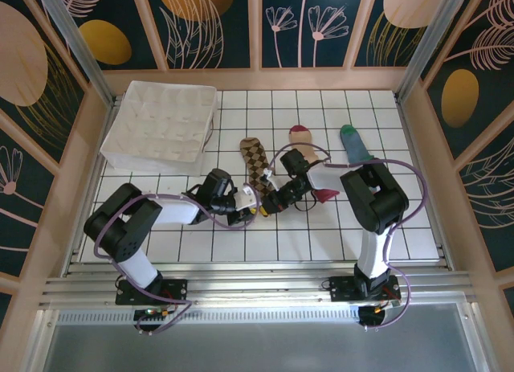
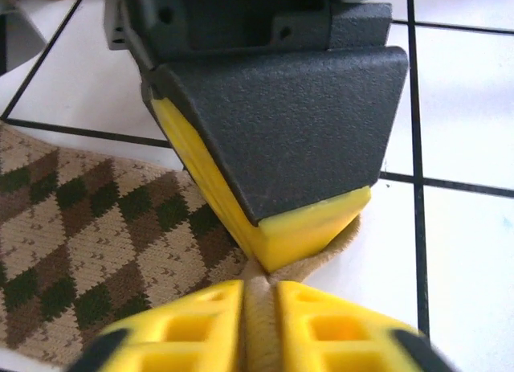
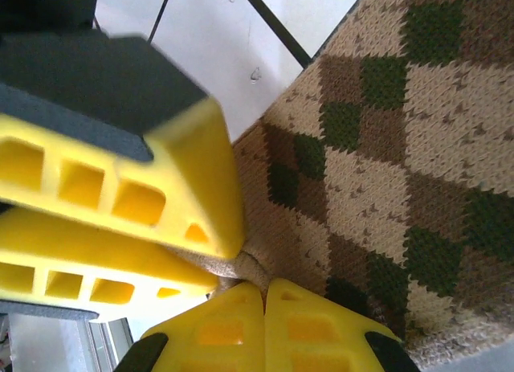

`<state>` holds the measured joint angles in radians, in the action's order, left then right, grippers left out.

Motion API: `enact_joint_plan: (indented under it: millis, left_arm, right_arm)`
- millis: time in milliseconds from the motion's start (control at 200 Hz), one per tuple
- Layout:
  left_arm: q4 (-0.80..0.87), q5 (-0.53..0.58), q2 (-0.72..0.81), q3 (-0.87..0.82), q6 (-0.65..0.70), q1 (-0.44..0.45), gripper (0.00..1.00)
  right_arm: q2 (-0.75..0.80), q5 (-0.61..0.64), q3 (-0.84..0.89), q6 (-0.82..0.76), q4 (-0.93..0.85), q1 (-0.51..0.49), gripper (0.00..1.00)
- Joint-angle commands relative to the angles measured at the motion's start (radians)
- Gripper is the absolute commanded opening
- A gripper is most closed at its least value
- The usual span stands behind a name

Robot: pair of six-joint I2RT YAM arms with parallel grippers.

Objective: Roll the socks

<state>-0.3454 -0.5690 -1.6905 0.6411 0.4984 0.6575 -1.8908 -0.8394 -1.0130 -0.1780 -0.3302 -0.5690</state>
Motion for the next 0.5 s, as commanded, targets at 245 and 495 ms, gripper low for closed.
enact_joint_plan:
  millis: [245,495]
  left_arm:
    - [0.153,-0.158,-0.057,0.094,-0.123,0.005,0.0]
    - [0.122,-0.121,-0.064,0.104,-0.302,0.004,0.0]
  right_arm:
    - [0.057,-0.082,0.025,0.065,0.044,0.053,0.32]
    - [0.152,-0.13,0.121,0.175,0.207,0.13,0.45]
